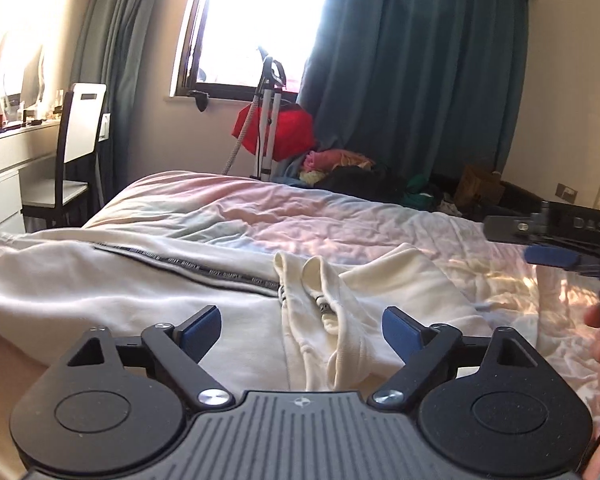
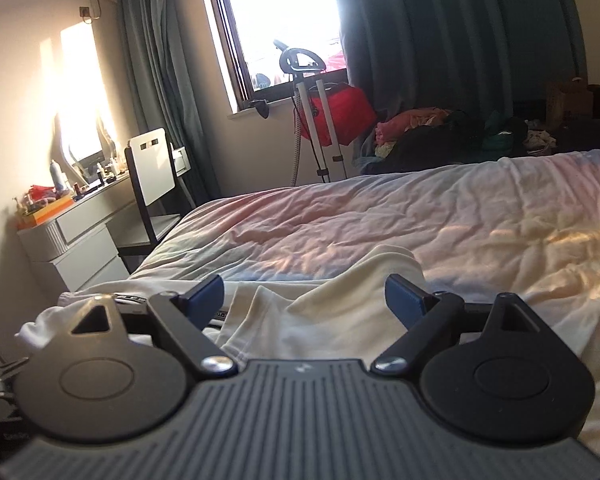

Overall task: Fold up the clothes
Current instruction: 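Release the cuff with the left gripper and move both grippers away, then grasp the ribbed cuffs with the left gripper and lift them up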

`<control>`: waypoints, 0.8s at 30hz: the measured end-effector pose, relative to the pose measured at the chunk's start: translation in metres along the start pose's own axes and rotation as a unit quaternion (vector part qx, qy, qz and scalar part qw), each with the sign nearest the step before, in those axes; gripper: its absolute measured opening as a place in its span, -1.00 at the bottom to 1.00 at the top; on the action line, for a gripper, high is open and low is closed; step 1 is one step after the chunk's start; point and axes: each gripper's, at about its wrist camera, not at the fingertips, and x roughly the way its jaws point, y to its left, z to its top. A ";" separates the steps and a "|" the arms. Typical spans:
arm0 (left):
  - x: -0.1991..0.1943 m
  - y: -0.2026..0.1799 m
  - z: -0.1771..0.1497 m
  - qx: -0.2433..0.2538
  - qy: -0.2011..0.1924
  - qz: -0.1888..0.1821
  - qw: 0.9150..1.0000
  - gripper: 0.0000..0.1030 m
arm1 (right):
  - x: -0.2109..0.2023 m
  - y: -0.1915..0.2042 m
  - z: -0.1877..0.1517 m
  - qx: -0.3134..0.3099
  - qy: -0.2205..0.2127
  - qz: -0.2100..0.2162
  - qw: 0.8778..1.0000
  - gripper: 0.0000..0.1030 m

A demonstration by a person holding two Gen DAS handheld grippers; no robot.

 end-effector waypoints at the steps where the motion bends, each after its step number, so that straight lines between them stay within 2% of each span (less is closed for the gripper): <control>1: -0.002 0.001 -0.002 0.000 0.005 0.000 1.000 0.76 | -0.007 0.000 -0.004 0.002 -0.002 -0.003 1.000 0.73; 6: -0.009 0.001 -0.007 0.001 -0.002 0.017 1.000 0.90 | -0.022 0.002 -0.016 -0.002 -0.005 -0.011 1.000 0.73; 8: -0.005 0.006 -0.008 -0.004 -0.004 0.039 0.999 0.90 | -0.020 0.005 -0.016 -0.009 -0.006 -0.013 1.000 0.73; 10: 0.003 0.018 -0.008 -0.025 0.015 0.065 0.997 0.90 | -0.019 0.006 -0.016 -0.013 -0.008 -0.012 1.000 0.73; 12: 0.012 0.037 -0.011 -0.070 0.047 0.090 0.992 0.90 | -0.019 0.006 -0.017 -0.011 -0.011 -0.004 1.000 0.73; 14: 0.016 0.063 -0.015 -0.140 0.079 0.105 0.981 0.90 | -0.019 0.004 -0.018 -0.006 -0.008 0.000 1.000 0.73; 16: 0.015 0.090 -0.020 -0.216 0.092 0.105 0.966 0.86 | -0.020 0.004 -0.018 -0.004 -0.008 0.000 1.000 0.73; 18: 0.012 0.113 -0.024 -0.285 0.096 0.096 0.949 0.83 | -0.019 0.002 -0.018 -0.001 -0.009 0.001 1.000 0.73; 20: 0.009 0.138 -0.027 -0.352 0.094 0.091 0.927 0.82 | -0.017 0.000 -0.018 0.004 -0.006 0.001 1.000 0.73; 21: 0.008 0.149 -0.027 -0.378 0.094 0.095 0.916 0.81 | -0.016 -0.001 -0.019 0.007 -0.003 0.002 1.000 0.73; 24: 0.008 0.182 -0.020 -0.421 0.095 0.121 0.894 0.81 | -0.013 -0.004 -0.020 0.015 0.003 0.000 1.000 0.73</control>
